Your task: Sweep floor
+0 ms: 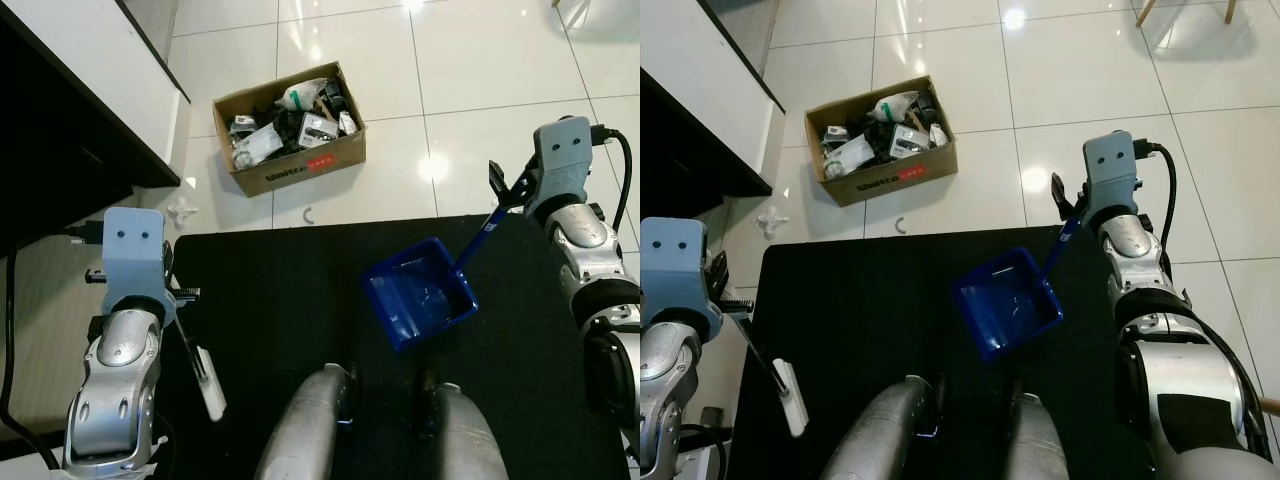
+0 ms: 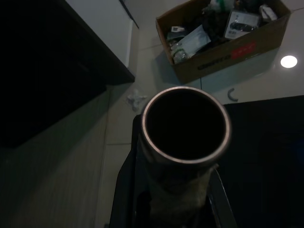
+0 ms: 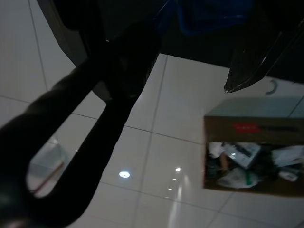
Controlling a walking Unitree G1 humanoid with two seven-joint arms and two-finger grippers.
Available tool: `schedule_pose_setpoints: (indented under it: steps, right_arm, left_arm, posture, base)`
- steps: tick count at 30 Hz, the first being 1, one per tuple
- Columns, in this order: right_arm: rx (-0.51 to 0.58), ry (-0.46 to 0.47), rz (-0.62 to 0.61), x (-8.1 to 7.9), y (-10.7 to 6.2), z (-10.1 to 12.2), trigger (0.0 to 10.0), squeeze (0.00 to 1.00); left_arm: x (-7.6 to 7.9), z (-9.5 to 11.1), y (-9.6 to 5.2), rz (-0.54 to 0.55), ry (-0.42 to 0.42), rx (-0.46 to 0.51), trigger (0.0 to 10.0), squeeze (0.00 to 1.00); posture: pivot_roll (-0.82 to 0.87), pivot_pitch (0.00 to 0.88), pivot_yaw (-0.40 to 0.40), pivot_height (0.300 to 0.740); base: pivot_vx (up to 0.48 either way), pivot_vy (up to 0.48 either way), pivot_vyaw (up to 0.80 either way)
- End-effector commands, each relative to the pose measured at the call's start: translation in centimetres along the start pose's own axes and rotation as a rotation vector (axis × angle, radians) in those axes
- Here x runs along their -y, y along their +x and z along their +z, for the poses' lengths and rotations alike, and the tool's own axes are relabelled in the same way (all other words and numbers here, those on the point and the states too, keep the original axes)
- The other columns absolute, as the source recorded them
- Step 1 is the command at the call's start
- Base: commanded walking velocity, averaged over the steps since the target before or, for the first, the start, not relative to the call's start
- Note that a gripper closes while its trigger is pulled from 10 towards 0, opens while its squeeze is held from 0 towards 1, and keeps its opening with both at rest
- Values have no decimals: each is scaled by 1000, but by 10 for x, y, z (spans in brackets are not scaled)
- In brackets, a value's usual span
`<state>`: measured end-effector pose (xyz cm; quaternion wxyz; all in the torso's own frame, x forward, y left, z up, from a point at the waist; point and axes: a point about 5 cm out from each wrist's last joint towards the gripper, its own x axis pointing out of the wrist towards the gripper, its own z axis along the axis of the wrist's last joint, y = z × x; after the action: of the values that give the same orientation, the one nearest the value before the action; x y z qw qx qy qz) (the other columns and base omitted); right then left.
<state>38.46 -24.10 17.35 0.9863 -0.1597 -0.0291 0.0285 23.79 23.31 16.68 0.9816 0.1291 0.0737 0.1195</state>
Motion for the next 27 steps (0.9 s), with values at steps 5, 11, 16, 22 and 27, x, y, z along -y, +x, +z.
schedule_pose_setpoints:
  steps: [5,11,16,22,27]
  right_arm:
    - [-22,-34,126,-8,-1,-4,10000,0]
    - [-24,-50,299,-22,-6,-9,10000,0]
    - [-10,-65,426,-30,-11,-12,10000,0]
    - [48,-94,529,-35,-17,-10,10000,0]
    - [65,-119,541,-33,-19,-9,10000,0]
  left_arm:
    - [-7,-4,-5,59,22,-24,10000,0]
    - [-4,-4,-3,59,13,-27,10000,0]
    - [0,-6,-1,54,2,-30,10000,0]
    - [7,-8,2,47,-18,-30,10000,0]
    - [11,-9,4,42,-30,-30,10000,0]
  posture:
    - [280,350,117,740]
    - [259,339,105,740]
    - [240,326,94,740]
    - [209,310,71,740]
    - [193,302,66,740]
  base:
    - [0,0,0]
    - [0,0,0]
    - [0,0,0]
    - [0,0,0]
    - [0,0,0]
